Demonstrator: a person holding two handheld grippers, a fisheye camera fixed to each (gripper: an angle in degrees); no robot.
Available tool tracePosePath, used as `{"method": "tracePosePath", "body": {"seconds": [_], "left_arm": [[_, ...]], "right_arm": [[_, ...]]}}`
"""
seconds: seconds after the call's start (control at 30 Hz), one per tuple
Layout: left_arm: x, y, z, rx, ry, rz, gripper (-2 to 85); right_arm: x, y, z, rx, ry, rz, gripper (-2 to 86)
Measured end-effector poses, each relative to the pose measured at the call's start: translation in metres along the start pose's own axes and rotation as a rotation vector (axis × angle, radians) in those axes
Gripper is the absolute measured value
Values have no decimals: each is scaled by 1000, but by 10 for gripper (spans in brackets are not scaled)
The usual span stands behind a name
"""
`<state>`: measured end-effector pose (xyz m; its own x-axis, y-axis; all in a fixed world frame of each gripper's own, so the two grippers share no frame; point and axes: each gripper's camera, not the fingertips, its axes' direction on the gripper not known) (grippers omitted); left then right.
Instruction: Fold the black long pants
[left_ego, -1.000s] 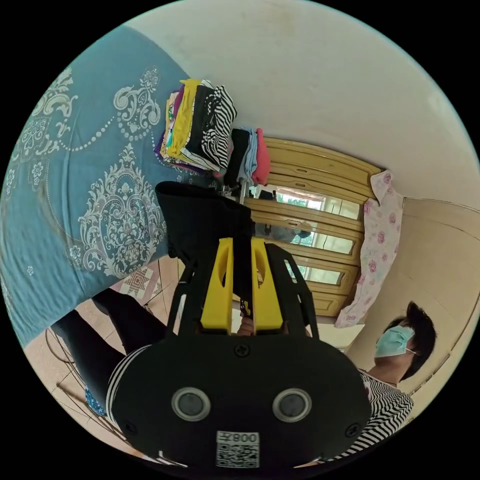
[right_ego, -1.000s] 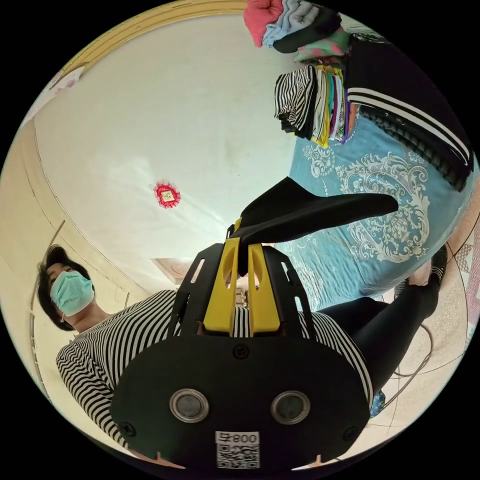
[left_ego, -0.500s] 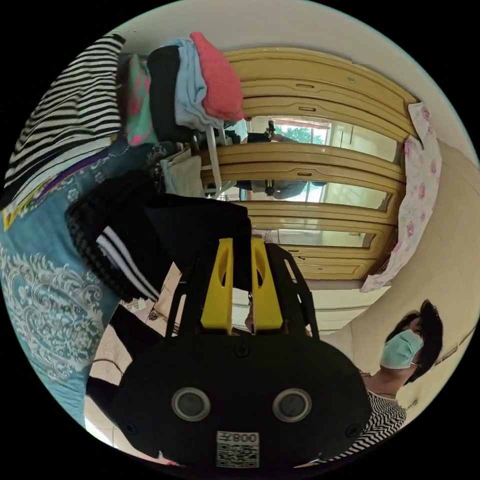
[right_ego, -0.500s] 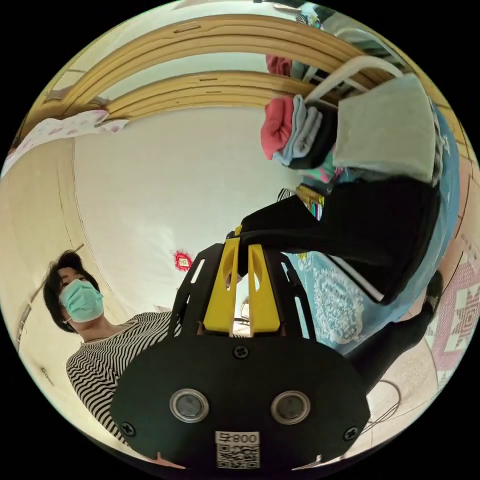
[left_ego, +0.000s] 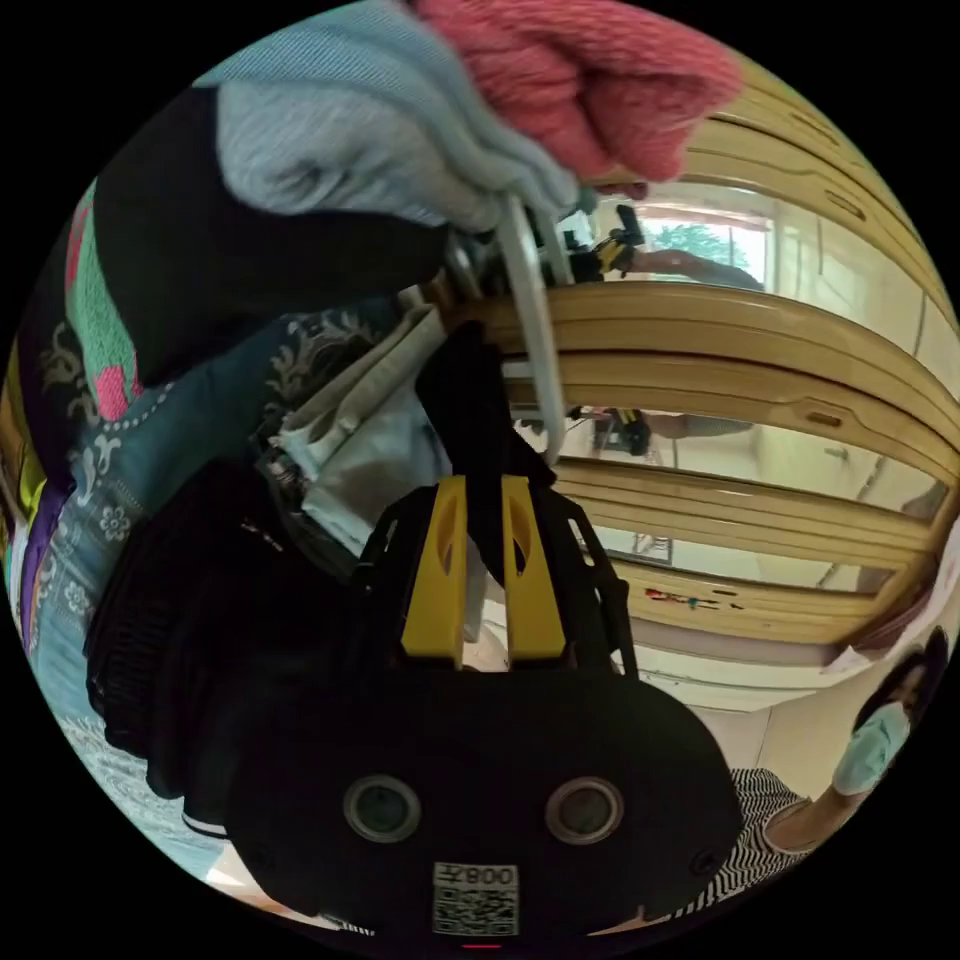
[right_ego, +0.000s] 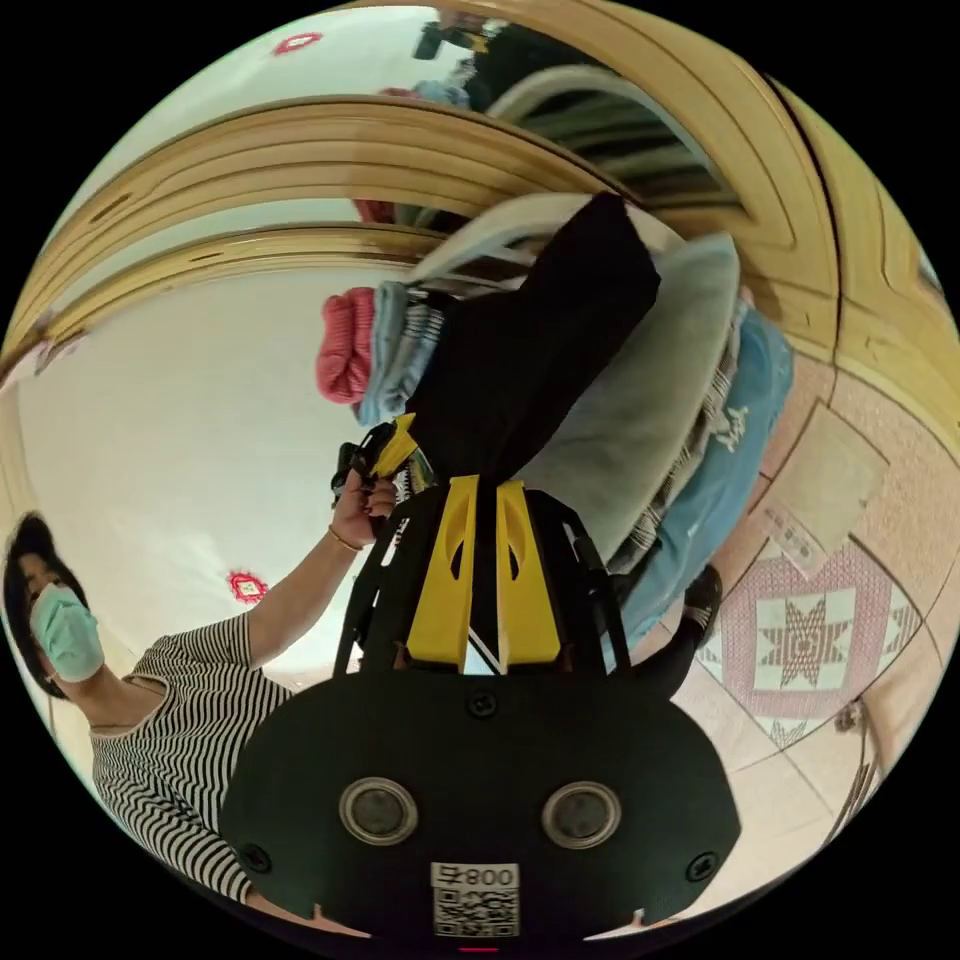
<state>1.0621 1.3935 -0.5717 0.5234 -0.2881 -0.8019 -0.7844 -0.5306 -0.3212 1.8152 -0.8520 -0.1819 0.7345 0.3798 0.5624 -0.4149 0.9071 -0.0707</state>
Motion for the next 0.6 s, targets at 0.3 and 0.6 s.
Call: {"method": "tracePosePath", "body": {"seconds": [0.3,0.6], "left_arm": [[16,-37,46,-22,-78,36,54],[94,-52,65,70,-175,225,13]], "right_arm": [[7,-27,20,-63,-15,164,29],[-26,-58,21,-79,75,199,30]]}}
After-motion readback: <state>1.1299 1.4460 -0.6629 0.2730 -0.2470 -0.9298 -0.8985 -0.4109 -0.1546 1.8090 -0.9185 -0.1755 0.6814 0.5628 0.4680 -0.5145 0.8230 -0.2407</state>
